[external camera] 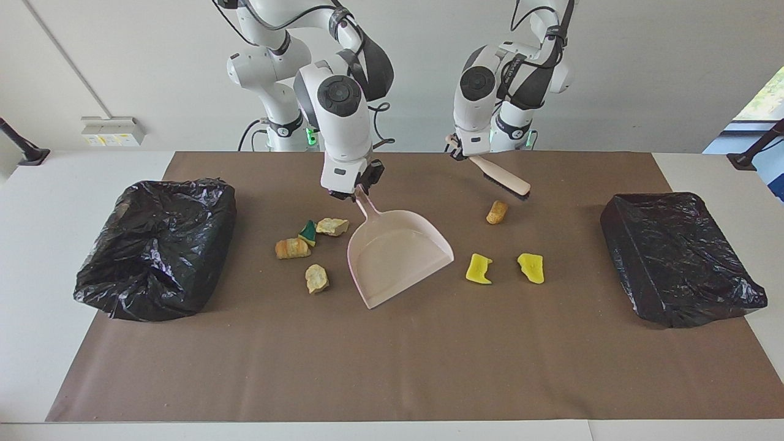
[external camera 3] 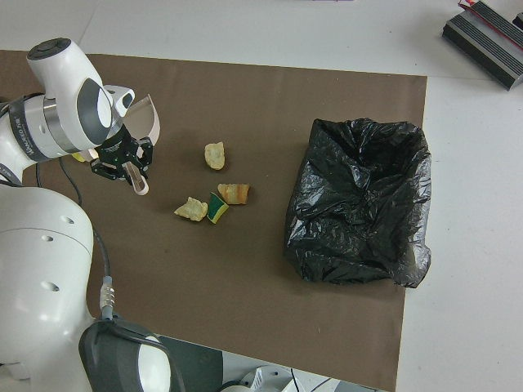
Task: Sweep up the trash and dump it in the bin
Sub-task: 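Lift the dustpan with the right gripper while the left gripper grasps the brush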
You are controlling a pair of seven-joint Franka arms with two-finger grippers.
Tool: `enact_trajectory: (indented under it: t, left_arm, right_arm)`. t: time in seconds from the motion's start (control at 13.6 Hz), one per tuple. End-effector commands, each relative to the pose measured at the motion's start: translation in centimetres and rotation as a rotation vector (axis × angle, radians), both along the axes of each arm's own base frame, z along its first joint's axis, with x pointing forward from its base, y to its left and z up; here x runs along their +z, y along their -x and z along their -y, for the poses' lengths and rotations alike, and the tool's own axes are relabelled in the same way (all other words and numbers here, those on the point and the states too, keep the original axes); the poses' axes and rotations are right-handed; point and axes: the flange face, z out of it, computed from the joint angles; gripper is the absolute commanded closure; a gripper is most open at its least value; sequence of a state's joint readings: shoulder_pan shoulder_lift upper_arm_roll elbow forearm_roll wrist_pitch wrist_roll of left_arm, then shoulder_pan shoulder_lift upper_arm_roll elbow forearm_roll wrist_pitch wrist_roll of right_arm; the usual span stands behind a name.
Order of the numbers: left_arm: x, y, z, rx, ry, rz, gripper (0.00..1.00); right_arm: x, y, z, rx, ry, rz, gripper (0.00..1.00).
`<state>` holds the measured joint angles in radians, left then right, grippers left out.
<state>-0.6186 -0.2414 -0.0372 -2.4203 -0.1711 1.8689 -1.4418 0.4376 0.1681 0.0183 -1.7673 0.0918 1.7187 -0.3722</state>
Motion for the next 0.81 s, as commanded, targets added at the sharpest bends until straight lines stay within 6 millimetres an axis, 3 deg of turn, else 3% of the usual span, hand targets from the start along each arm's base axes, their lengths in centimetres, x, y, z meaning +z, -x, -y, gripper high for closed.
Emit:
enact_trajectory:
  t: [0.0,0.07,0.29,0.37,0.52,0.66,0.74]
  left_arm:
    - [-0.6,-0.8,-1.9,0.100,0.039,0.021,1.00]
    - [-1.4,-1.4,-1.7,0.110,0.043,0.031,1.00]
    - [-2.1,-4.4,-3.0,0.174,0.104,0.080,1.00]
    - [-2.2,-5.0,-3.2,0.154,0.136,0.089,1.00]
    - [-2.3,-6.2,-4.4,0.113,0.176,0.090,1.00]
    - [-1.8,-8.1,-4.0,0.115,0.214,0.107,1.00]
    - [-1.7,-8.1,-3.3,0.062,0.228,0.117,1.00]
  right_arm:
    - [-2.6,-0.1,1.9,0.227,0.007,-0.021,1.00]
    - [-3.9,-0.3,1.8,0.287,0.024,-0.029,1.00]
    - [-6.2,0.8,-1.4,0.389,0.116,-0.023,1.00]
    - [-6.3,1.7,-3.0,0.359,0.167,-0.003,1.00]
    - [-6.6,2.3,-3.7,0.261,0.195,0.017,1.00]
    - [-8.6,4.0,-5.6,0.239,0.202,0.039,1.00]
    - [-9.0,4.4,-5.8,0.197,0.213,0.045,1.00]
